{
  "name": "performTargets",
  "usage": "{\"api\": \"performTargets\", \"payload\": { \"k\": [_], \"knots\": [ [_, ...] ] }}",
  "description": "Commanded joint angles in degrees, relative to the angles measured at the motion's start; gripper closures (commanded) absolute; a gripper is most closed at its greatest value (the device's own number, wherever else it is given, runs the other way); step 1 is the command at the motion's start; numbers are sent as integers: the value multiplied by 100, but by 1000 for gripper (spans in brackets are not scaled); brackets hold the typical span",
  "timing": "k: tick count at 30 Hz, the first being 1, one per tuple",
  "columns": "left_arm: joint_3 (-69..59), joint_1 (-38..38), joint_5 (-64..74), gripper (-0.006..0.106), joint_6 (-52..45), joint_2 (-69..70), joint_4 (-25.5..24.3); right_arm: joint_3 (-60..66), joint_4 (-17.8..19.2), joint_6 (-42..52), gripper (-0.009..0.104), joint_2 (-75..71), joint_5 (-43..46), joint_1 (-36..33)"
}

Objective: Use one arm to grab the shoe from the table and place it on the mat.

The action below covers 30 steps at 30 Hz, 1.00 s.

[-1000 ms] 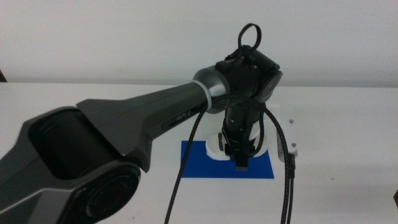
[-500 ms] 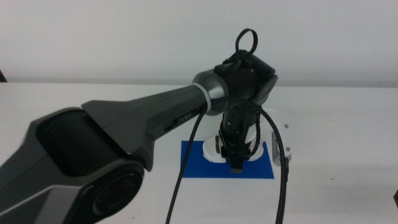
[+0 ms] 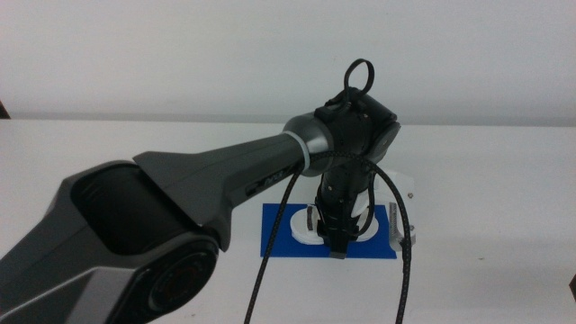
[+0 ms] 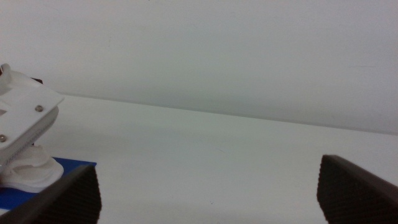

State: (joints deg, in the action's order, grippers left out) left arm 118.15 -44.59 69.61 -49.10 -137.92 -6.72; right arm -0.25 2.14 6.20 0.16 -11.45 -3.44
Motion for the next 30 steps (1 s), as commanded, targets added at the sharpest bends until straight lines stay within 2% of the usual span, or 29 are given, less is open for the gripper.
{"api": "performTargets", "payload": {
  "k": [1,4,5,9,16,19,21,23,25,30],
  "knots": [
    [-14,4,155,92,-51,-16,80,244,8,1,2,-216,39,2],
    [-14,4,112,73,-51,-16,69,244,8,1,2,-216,39,2],
    [-14,4,153,31,-51,-16,37,244,8,1,2,-216,39,2],
    [15,4,350,9,-37,77,-96,244,8,1,2,-216,39,2],
    [178,34,557,7,594,1299,-370,244,8,1,2,-216,39,2],
    [152,210,577,7,1464,2220,-333,244,8,1,2,-216,39,2],
    [19,473,577,7,2447,2887,-134,244,8,1,2,-216,39,2],
    [-311,789,577,7,3182,3486,242,244,8,1,2,-216,39,2],
    [-740,1108,589,7,3445,4134,447,244,8,1,2,-216,39,2],
    [-2315,1953,520,7,4783,5776,420,244,8,1,2,-216,39,2]
  ]
}}
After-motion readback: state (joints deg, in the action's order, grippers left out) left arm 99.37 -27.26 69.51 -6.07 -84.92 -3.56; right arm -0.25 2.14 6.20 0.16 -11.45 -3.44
